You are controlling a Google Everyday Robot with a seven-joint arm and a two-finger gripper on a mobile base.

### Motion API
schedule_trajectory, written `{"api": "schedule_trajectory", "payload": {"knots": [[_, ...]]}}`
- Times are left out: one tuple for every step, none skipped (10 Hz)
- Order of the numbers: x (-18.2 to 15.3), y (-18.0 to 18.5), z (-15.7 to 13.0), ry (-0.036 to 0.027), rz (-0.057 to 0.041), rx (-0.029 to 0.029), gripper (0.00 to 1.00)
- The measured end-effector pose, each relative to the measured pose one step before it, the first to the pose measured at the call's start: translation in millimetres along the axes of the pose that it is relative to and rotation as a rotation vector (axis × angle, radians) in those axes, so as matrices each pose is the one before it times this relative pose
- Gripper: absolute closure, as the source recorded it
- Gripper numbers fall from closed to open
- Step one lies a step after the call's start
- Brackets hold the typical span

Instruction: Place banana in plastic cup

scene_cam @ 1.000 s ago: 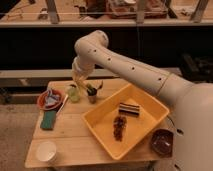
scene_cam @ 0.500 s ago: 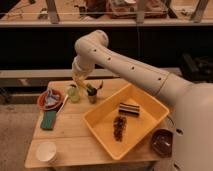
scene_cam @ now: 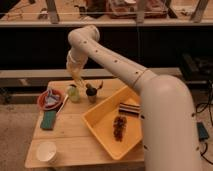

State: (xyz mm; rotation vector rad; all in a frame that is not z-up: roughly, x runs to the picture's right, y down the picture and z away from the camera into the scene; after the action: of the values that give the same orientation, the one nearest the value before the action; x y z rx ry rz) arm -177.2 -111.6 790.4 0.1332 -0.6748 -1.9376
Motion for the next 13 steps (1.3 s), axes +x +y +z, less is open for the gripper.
{"api": "schedule_trajectory", "payload": {"knots": [[1.60, 1.25, 17.77, -0.03099, -0.01782, 0.00015, 1.00], [-2.20, 0.58, 9.86, -0.01933, -0.00868, 0.00053, 1.00], [-5.74, -0.39, 13.16, -0.02369, -0.01058, 0.00333, 1.00], [-4.88, -2.32, 10.07, -0.01538, -0.01133, 0.00505, 1.00], [-1.03, -4.82, 4.32, -0.00592, -0.01048, 0.00528, 1.00], [-0.36, -5.45, 3.66, -0.00653, -0.01004, 0.00587, 1.00], [-0.08, -8.27, 7.35, -0.00937, -0.01209, 0.00726, 1.00], [1.82, -6.59, 6.94, -0.00567, -0.00935, 0.00664, 1.00], [0.45, -1.37, 4.28, -0.00465, -0.00322, 0.00154, 1.00], [-0.27, -1.07, 6.63, -0.00626, -0.00213, 0.00142, 1.00], [-0.93, 0.61, 8.29, -0.00634, 0.00132, 0.00067, 1.00], [-0.93, -0.15, 7.12, -0.00590, -0.00010, 0.00066, 1.00], [-1.82, 1.31, 9.14, -0.00939, 0.00225, -0.00095, 1.00]]}}
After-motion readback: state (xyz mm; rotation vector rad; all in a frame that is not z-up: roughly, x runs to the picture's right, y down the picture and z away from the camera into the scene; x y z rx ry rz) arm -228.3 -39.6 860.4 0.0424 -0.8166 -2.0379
